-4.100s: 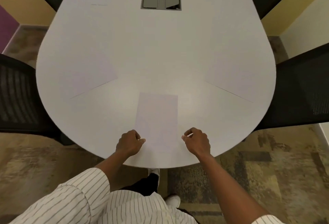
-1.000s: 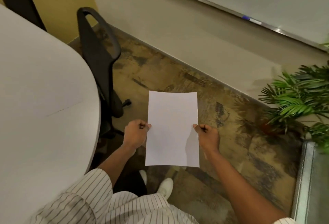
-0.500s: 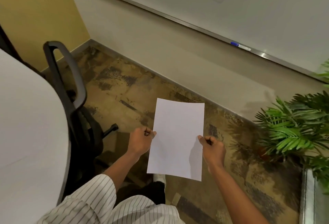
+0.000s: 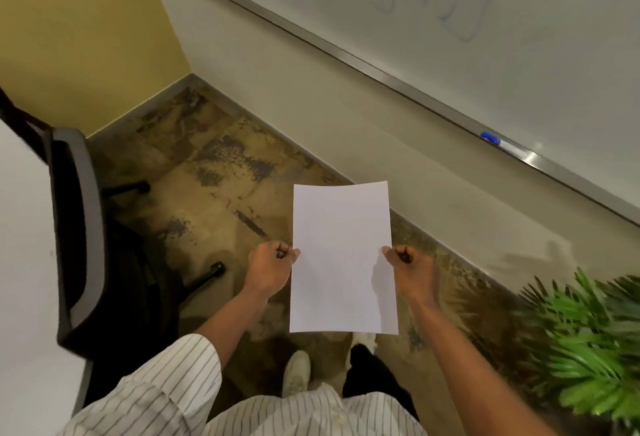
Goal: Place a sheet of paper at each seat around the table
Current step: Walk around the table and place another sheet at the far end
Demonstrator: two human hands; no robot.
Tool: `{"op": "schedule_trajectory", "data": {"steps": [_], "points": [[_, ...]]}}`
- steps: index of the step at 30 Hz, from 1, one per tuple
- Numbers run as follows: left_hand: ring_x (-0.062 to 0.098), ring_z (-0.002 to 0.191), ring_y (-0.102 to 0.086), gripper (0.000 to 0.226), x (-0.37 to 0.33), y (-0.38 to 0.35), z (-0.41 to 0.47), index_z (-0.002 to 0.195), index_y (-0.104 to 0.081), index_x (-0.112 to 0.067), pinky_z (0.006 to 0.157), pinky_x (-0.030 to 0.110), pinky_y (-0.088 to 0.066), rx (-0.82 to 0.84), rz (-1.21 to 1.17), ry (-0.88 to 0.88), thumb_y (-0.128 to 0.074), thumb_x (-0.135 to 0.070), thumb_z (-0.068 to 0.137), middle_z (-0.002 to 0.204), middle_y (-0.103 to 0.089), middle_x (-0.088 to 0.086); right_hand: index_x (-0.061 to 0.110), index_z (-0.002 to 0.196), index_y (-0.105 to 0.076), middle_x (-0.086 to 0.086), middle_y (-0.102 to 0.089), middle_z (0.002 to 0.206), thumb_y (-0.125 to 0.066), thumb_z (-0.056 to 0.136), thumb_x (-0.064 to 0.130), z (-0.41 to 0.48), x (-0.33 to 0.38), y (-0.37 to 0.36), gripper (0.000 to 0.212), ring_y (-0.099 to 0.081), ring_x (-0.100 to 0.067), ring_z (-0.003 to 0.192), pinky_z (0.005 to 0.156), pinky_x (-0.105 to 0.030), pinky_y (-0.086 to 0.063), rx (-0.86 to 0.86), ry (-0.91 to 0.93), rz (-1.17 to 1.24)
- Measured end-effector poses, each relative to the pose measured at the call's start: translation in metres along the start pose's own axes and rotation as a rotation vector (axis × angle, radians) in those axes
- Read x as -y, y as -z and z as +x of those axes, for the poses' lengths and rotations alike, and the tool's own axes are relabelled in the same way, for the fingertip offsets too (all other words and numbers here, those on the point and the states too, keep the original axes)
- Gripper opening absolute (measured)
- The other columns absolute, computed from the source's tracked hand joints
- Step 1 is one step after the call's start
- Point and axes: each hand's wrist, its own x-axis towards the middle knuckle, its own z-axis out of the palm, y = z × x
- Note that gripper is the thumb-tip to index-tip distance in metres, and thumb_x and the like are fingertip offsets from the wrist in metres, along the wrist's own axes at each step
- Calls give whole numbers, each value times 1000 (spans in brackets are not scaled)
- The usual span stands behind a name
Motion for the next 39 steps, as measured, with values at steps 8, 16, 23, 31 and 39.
{"op": "schedule_trajectory", "data": {"steps": [8, 16, 23, 31, 39], "points": [[16, 69, -61, 24, -65, -13, 85, 83, -67, -18, 65, 28, -51, -158, -67, 145, -72, -30, 103, 74, -67, 0, 17, 77, -74, -1, -73, 70, -79, 96, 33, 151, 52, -28, 25, -70, -24, 67, 71, -40, -58, 278, 148, -153], [21, 82, -75, 20, -110, 1, 133, 95, -72, -14, 74, 37, -65, -401, -258, 276, -71, -33, 103, 93, -77, 1, 12, 77, -74, -1, -73, 72, -80, 95, 31, 263, 150, -67, 27, -70, -20, 72, 73, -32, -54, 501, 316, -233], [22, 80, -74, 22, -121, 44, 182, 90, -73, -15, 69, 38, -65, -572, -312, 334, -74, -34, 101, 87, -76, 1, 10, 83, -76, 2, -72, 75, -81, 94, 28, 318, 238, -152, 21, -64, -12, 69, 67, -25, -48, 641, 431, -261], [19, 68, -66, 21, -106, 132, 272, 94, -74, -11, 58, 25, -49, -687, -377, 398, -73, -31, 101, 84, -73, 6, 11, 84, -78, 1, -74, 74, -81, 94, 25, 344, 326, -285, 18, -66, -14, 68, 66, -26, -50, 741, 487, -284], [23, 76, -71, 20, -97, 250, 342, 92, -74, -12, 68, 31, -59, -804, -424, 422, -74, -30, 101, 85, -74, 6, 12, 85, -76, 1, -73, 78, -79, 96, 24, 335, 445, -425, 16, -65, -15, 73, 65, -26, -51, 863, 582, -328]]}}
